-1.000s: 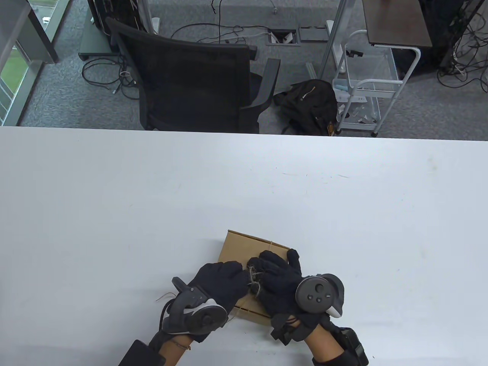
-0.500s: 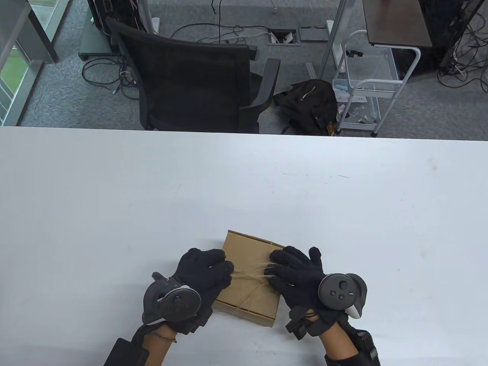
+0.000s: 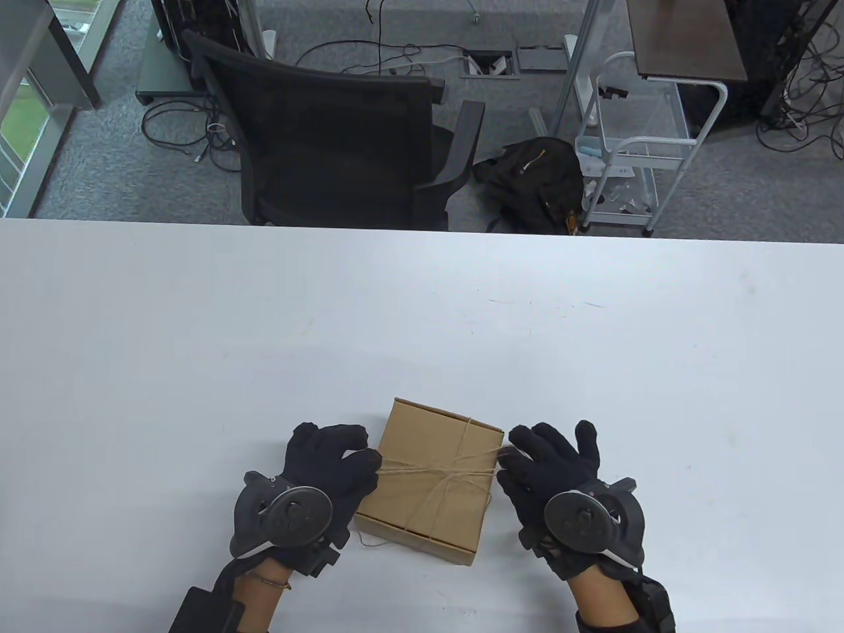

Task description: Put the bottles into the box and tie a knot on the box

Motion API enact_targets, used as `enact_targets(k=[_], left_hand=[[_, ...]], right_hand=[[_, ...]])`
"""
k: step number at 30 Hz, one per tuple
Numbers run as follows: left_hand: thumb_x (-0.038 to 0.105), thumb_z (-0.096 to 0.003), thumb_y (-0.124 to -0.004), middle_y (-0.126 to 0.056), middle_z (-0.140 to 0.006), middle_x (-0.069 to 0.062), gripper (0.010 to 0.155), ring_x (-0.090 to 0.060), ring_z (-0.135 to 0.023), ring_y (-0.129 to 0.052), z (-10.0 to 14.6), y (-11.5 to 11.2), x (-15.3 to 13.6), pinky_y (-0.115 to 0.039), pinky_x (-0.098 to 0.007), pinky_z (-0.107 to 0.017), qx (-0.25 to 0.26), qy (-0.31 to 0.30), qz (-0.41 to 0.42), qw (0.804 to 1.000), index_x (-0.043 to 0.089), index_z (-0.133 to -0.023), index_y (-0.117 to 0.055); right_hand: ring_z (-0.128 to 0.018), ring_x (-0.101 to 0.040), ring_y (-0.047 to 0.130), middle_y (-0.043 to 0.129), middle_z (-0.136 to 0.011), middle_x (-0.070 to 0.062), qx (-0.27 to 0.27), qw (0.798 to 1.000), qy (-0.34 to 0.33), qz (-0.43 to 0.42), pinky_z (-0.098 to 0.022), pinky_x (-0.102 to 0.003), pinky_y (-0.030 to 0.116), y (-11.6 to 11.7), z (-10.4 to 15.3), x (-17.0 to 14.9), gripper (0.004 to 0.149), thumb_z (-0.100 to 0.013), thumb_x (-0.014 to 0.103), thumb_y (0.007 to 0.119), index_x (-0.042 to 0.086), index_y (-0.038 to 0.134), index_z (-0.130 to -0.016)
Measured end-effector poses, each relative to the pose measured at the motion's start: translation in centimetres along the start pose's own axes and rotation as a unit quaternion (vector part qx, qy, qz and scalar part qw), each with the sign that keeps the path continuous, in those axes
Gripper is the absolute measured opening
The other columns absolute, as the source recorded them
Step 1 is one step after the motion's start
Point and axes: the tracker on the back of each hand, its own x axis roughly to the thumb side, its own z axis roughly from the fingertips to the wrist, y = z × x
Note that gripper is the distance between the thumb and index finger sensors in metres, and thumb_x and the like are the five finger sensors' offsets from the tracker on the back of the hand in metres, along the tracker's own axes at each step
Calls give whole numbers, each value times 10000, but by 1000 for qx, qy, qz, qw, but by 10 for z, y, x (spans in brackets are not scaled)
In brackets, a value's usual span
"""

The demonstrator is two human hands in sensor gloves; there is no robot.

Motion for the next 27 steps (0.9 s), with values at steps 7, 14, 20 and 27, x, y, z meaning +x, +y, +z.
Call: enact_targets(k=[7,14,20,27], left_hand=[[381,-464,-893,-756,-1099,-127,444,-432,-989,-797,1,-3,-11,-511,-807,-690,-13,15,-2,1000,242,-885,-903],[381,-461,-894,-762,-1096,-130,444,-435,-985,-802,2,-6,-23,-509,-809,-687,-22,39,-16,999,235,-879,-907],[377,-465,-895,-762,-1096,-134,444,-437,-983,-805,2,-8,-28,-507,-810,-687,-26,48,-23,998,230,-884,-904],[377,-463,-899,-767,-1094,-135,445,-440,-983,-806,1,-10,-28,-504,-812,-686,-37,50,-34,997,228,-882,-910]], right_hand=[[-885,-514,727,835,-991,-196,80,994,46,57,-643,-789,328,11,-3,-11,392,-396,314,943,109,1042,-714],[-965,-554,537,704,-1077,-218,127,989,73,21,-639,-785,221,21,-3,-26,391,-395,300,945,104,1044,-718],[-982,-551,472,663,-1097,-218,130,988,80,11,-638,-771,183,22,-3,-31,390,-388,293,940,105,1049,-712],[-985,-549,465,664,-1098,-213,141,987,83,5,-637,-769,177,27,-3,-37,391,-386,294,938,106,1050,-710]])
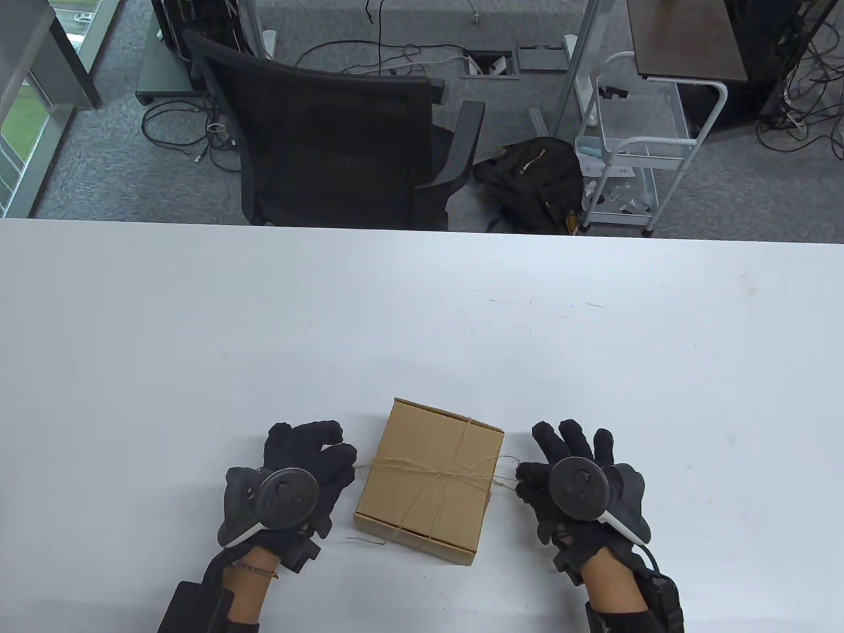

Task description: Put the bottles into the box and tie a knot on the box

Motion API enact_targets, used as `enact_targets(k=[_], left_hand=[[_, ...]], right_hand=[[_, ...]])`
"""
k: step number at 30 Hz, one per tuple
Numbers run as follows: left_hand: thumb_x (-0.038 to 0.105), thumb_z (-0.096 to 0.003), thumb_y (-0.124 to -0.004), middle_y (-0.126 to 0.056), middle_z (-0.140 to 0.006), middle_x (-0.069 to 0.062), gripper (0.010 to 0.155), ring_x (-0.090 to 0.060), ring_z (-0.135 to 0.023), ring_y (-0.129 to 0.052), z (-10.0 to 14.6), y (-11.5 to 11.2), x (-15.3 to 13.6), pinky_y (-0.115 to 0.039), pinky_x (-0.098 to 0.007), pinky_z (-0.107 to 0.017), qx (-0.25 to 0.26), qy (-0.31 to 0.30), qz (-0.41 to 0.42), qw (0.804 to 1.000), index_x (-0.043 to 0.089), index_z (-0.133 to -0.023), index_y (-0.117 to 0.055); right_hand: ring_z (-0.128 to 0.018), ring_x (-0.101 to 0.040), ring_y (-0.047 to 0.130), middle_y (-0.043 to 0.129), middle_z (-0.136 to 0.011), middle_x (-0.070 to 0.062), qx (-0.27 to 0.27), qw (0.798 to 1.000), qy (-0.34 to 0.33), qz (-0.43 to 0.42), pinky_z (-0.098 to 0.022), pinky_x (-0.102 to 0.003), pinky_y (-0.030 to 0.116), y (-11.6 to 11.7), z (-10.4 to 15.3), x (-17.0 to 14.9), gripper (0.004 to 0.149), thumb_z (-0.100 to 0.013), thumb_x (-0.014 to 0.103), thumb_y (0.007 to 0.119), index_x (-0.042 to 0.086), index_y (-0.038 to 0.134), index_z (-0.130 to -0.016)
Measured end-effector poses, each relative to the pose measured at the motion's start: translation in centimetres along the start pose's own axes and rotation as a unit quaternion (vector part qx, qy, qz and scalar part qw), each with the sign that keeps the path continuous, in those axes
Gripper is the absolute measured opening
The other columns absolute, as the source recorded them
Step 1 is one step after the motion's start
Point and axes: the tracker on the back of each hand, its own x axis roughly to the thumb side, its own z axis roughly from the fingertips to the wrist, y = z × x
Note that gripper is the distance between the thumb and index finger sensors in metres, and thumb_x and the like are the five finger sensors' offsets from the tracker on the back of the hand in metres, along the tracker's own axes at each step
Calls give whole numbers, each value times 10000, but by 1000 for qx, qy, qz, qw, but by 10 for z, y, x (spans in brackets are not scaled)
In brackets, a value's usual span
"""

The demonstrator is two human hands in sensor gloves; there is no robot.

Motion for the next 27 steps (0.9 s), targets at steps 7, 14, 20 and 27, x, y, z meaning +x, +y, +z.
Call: enact_targets(k=[7,14,20,27], left_hand=[[385,-455,-910,-758,-1106,-134,483,-435,-992,-803,1,3,-5,-508,-808,-688,6,5,15,1000,235,-913,-882],[443,-430,-941,-640,-1191,-180,714,-484,-1059,-715,7,25,-20,-491,-810,-695,54,47,34,997,189,-1055,-709],[489,-473,-874,-403,-1273,-232,919,-574,-1139,-449,13,38,-27,-390,-810,-700,83,88,-45,992,167,-1193,-401],[608,-499,-739,-78,-1291,-187,950,-573,-1110,-62,5,15,-28,-194,-819,-669,-5,102,-100,990,292,-1203,-183]], right_hand=[[-997,-566,382,546,-1144,-252,20,998,17,-61,-626,-774,128,-8,2,-17,551,-388,360,937,109,939,-878],[-1000,-595,288,445,-1174,-267,-63,993,19,-101,-605,-798,96,-40,16,-38,710,-375,416,961,96,817,-992],[-996,-600,215,332,-1192,-259,-93,992,45,-68,-599,-805,92,-43,22,-47,804,-393,434,947,143,667,-1088],[-966,-493,-76,-31,-1142,-142,-23,999,42,-18,-585,-759,-31,-4,10,-45,894,-472,509,800,285,235,-1128]])
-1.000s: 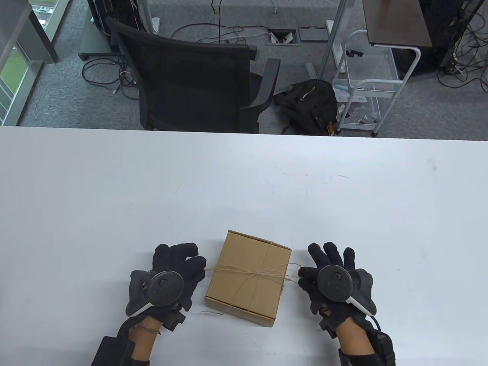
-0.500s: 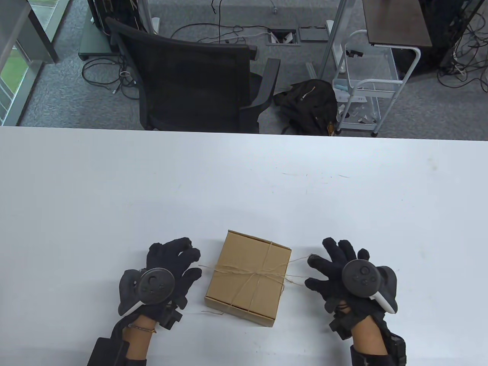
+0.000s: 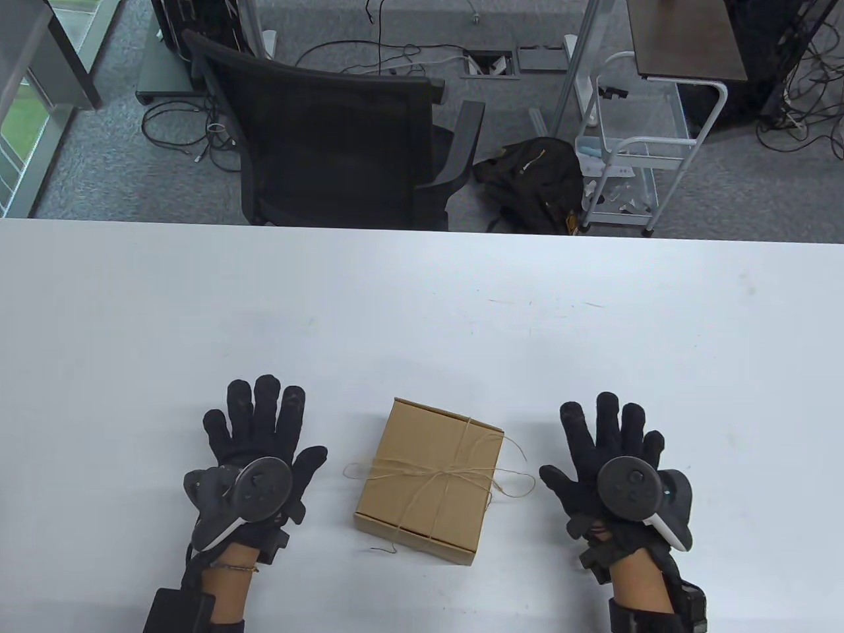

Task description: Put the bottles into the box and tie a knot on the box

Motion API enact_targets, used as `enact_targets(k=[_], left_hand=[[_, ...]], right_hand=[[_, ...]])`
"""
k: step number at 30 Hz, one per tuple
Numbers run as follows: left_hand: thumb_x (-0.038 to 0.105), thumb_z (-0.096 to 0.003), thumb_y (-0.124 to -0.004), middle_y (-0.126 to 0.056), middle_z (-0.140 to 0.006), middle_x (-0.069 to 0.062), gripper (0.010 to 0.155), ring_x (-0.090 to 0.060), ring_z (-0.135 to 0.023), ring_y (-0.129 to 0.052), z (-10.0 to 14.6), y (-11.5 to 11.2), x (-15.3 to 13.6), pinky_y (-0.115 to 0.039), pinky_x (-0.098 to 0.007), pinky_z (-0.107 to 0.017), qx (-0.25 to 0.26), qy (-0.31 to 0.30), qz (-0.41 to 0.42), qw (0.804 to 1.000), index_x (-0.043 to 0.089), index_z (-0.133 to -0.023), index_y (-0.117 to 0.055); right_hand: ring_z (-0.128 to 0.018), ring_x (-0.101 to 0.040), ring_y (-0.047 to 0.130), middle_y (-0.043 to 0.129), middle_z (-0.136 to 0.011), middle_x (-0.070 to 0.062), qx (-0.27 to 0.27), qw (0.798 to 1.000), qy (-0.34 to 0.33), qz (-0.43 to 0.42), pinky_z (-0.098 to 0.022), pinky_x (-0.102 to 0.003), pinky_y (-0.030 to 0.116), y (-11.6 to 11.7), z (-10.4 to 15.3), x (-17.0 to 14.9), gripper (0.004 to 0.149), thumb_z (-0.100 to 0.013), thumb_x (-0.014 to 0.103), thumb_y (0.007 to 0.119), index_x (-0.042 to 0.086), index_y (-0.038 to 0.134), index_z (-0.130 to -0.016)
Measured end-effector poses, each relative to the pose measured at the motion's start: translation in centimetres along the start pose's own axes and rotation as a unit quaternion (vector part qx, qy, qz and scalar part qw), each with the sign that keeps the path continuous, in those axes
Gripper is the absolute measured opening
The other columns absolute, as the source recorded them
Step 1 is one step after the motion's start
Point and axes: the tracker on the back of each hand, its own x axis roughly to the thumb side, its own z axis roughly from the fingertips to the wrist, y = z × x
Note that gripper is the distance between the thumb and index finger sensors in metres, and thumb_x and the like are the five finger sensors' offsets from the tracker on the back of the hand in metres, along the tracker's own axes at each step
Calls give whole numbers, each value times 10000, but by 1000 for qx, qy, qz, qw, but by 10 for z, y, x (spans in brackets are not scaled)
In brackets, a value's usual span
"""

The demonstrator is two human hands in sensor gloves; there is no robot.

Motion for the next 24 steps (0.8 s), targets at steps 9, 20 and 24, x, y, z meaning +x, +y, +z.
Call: enact_targets(k=[9,20,24], left_hand=[[634,-497,-701,-7,-1272,-187,952,-576,-1090,-7,-3,-26,3,-160,-825,-651,-66,5,-14,998,314,-1191,-133],[632,-498,-705,-6,-1271,-198,953,-576,-1092,-9,-4,-29,7,-157,-826,-651,-73,-1,-13,997,309,-1195,-143],[630,-497,-708,-13,-1271,-200,951,-577,-1092,-14,-4,-29,7,-161,-826,-651,-74,-2,-17,997,308,-1195,-149]], right_hand=[[-957,-464,-113,-86,-1116,-101,41,998,-20,39,-574,-748,-60,23,-5,9,896,-479,557,740,323,119,-1082],[-957,-466,-106,-79,-1116,-110,55,998,-11,38,-577,-747,-54,27,-6,10,887,-486,548,740,311,134,-1088],[-956,-468,-102,-75,-1117,-112,59,998,-5,32,-579,-747,-40,27,-6,9,884,-488,545,741,308,138,-1089]])
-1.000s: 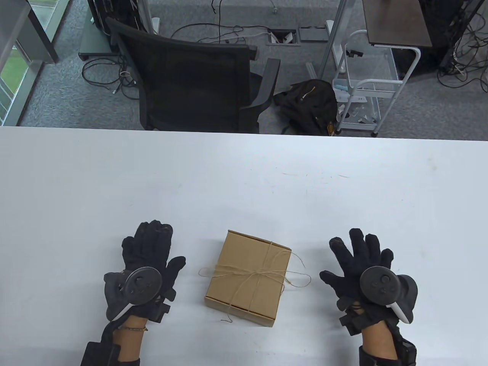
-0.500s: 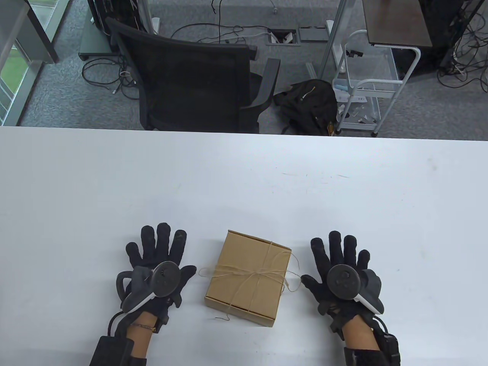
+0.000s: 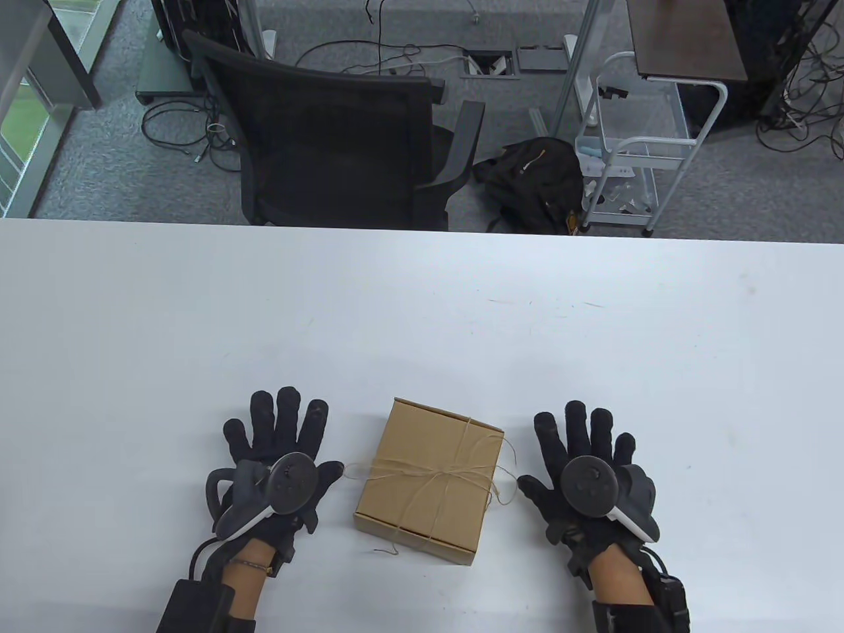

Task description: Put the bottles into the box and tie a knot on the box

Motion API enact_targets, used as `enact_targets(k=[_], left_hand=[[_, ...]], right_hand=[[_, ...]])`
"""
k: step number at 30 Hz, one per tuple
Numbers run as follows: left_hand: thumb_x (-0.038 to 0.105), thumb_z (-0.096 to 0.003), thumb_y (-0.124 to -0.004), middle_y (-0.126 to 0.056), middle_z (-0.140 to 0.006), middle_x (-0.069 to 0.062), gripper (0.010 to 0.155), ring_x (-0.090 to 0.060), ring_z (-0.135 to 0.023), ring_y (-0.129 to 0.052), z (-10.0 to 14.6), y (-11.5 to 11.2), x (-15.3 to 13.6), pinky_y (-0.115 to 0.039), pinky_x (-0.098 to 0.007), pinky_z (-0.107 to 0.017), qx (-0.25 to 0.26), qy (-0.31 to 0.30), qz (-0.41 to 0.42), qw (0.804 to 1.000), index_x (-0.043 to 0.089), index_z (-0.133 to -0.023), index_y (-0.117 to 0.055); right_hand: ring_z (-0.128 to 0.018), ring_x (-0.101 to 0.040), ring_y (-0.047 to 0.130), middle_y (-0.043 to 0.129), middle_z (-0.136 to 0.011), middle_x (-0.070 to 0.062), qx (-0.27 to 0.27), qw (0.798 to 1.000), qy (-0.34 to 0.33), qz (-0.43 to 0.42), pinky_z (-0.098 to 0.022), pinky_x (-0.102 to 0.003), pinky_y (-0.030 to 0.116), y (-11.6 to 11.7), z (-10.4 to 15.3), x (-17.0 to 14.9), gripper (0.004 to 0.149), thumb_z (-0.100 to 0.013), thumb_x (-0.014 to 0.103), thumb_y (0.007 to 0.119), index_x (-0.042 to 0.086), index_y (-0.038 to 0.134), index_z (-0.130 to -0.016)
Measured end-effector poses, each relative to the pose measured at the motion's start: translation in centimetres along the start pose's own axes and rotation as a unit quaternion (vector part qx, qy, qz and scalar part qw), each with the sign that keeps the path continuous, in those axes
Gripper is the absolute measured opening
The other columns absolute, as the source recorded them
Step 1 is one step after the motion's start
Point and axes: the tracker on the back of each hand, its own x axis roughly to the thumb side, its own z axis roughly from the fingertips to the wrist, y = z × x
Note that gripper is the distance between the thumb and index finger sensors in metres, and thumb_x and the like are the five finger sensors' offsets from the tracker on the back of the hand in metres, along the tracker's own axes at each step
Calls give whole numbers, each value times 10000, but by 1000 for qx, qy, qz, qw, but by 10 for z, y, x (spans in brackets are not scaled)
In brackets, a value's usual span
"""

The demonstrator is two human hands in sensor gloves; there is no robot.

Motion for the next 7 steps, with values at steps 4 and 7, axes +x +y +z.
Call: enact_targets(k=[4,7], left_hand=[[630,-498,-708,-15,-1270,-202,950,-580,-1091,-18,1,1,-1,-163,-827,-650,3,1,4,1000,305,-1196,-150],[628,-498,-709,-21,-1271,-203,949,-580,-1092,-22,1,0,-1,-167,-827,-650,1,1,-1,1000,304,-1197,-154]], right_hand=[[-956,-467,-103,-75,-1117,-113,1,1000,-1,-1,-579,-747,-40,0,0,1,885,-486,544,743,307,141,-1090],[-956,-467,-102,-71,-1118,-116,1,1000,-2,1,-579,-746,-52,0,0,1,891,-484,543,750,304,145,-1093]])
